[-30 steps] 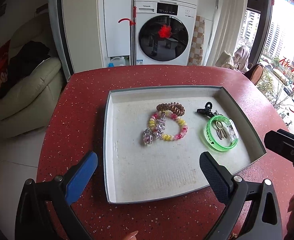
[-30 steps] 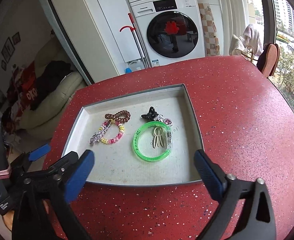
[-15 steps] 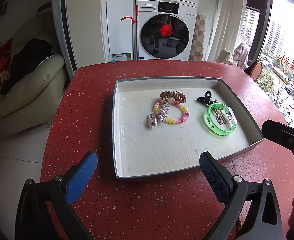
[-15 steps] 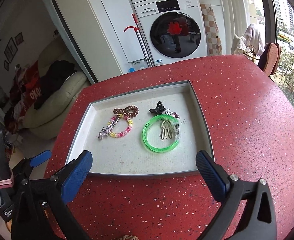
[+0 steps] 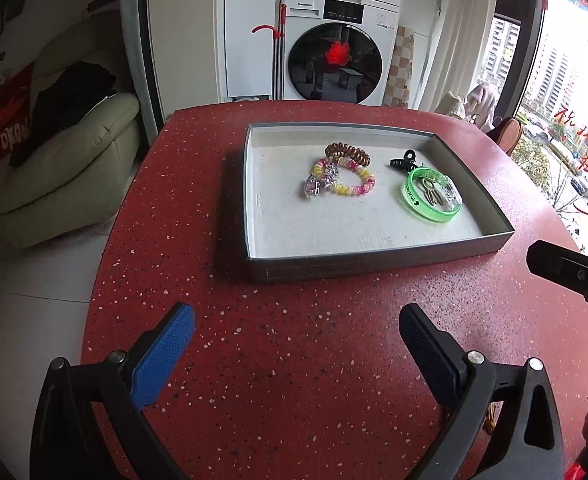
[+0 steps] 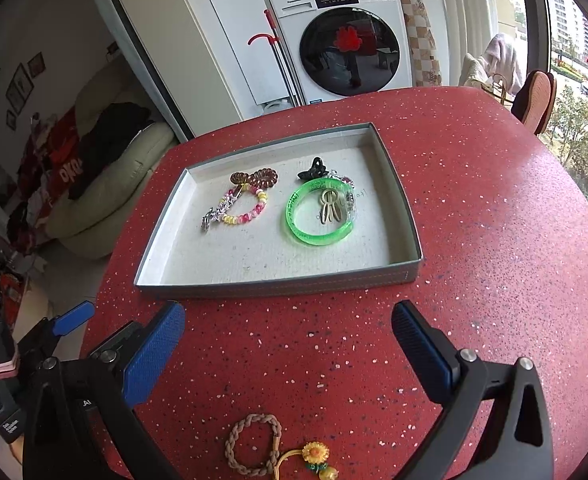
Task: Organize jewelry
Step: 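Withdraw both tools toward the braided bracelet and yellow flower hair tie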
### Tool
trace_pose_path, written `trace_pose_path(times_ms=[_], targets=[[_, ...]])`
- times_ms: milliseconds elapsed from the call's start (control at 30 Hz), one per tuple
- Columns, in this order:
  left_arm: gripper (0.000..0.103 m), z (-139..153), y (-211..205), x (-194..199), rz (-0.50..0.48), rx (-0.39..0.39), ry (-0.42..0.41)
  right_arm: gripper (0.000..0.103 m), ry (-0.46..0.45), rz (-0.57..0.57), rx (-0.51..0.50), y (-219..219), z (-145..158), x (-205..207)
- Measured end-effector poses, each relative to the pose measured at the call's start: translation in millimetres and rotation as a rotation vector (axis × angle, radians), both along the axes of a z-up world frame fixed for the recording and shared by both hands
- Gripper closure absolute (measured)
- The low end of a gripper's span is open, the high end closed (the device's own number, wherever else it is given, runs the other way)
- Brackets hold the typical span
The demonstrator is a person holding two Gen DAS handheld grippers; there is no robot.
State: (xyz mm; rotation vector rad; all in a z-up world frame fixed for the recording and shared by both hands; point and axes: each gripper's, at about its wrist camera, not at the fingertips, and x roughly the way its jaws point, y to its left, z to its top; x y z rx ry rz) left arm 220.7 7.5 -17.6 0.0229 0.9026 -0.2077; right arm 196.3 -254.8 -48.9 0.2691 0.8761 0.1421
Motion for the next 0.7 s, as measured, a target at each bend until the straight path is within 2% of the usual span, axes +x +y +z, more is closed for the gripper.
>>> trace_pose_path(times_ms=[333, 500, 700], targets=[[0.000, -10.2, -11.9, -41.0, -0.080, -0.004, 0.029, 0.000, 0.028, -0.052, -0.019, -15.8, -17.5, -70.4], [0.000, -17.4, -29.2, -55.8, -0.142, -0.003, 0.054, 0.000, 0.082, -0.111, -0.031, -29.1, -38.3, -106.5], [0.000, -29.5, -54.4, -58.4, -0.202, 0.026, 0.101, 0.000, 0.116, -0.140, -0.071, -33.8, -53.6, -123.4]])
